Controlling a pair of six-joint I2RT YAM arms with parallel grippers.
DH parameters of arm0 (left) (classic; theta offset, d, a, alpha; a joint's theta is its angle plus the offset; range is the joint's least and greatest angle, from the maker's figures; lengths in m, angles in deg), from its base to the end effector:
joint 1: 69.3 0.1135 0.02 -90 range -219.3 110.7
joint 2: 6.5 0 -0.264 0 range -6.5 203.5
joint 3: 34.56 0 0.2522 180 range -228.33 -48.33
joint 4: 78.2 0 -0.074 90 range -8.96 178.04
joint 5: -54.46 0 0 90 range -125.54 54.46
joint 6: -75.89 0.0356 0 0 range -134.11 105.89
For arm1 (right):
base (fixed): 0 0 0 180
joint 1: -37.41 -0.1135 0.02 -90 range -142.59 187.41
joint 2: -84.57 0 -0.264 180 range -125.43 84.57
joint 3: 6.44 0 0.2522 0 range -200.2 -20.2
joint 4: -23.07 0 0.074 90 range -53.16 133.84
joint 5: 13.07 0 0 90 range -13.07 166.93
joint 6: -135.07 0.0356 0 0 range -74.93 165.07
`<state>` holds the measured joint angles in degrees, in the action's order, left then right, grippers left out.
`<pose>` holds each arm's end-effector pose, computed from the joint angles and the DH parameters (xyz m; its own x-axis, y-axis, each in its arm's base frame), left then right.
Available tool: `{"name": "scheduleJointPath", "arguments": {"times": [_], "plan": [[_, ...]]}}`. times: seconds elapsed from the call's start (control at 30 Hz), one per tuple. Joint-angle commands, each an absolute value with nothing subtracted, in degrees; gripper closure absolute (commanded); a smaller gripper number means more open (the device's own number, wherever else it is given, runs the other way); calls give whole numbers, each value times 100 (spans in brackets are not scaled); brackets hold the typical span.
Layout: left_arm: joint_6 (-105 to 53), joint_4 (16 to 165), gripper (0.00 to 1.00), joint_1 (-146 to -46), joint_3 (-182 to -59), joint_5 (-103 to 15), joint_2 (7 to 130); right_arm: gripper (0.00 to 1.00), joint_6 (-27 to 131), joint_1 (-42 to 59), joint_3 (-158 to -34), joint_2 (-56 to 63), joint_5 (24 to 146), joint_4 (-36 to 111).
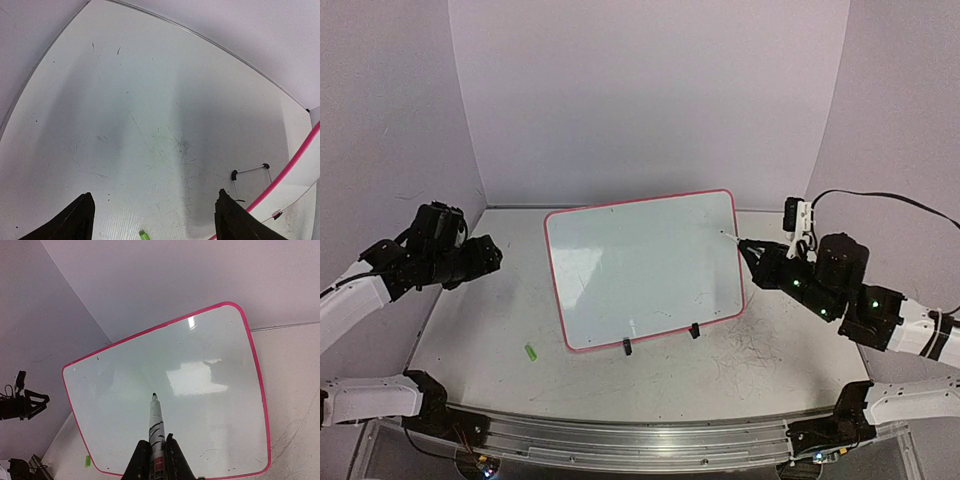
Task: Write a sentence on the whiteboard
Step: Hold the whiteboard at the center of the board.
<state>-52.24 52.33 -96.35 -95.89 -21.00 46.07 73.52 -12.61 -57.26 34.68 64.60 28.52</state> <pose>0.1742 -0.0789 0.2908 -0.6241 -0.3524 -0.6974 -0.1457 0.9293 -0.3392 0.1411 0.1564 0.3109 -0.3360 0.3236 -0.8845 -0.5138 0.7241 0.4601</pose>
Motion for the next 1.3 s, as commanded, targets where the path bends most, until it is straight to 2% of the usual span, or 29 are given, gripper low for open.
{"name": "scheduleJointPath", "arguments": {"times": [0.0,0.23,0.4,0.63,0.9,1.13,1.27], "plan": [[-4287,5230,12,-8679,-10409,-3223,4920,100,6819,-1283,-6471,3013,6670,3351],[-3999,6561,9,-7101,-10758,-7009,5546,100,6307,-1860,-7329,1965,6451,3517],[-4677,8239,10,-7014,-10315,-8558,6054,100,5997,-2431,-8158,946,6366,3388],[-4440,8771,10,-7062,-10079,-9238,6274,100,5626,-2795,-9241,-425,6694,3062],[-4372,9306,11,-7654,-9959,-9227,6533,100,5386,-2970,-10324,-1536,6506,2920],[-4324,9537,23,-7913,-10118,-9265,7175,100,5282,-3044,-10849,-2083,6457,2901],[-4368,9610,36,-7965,-10334,-9472,7471,100,5238,-3049,-11078,-2303,6324,2901]]}}
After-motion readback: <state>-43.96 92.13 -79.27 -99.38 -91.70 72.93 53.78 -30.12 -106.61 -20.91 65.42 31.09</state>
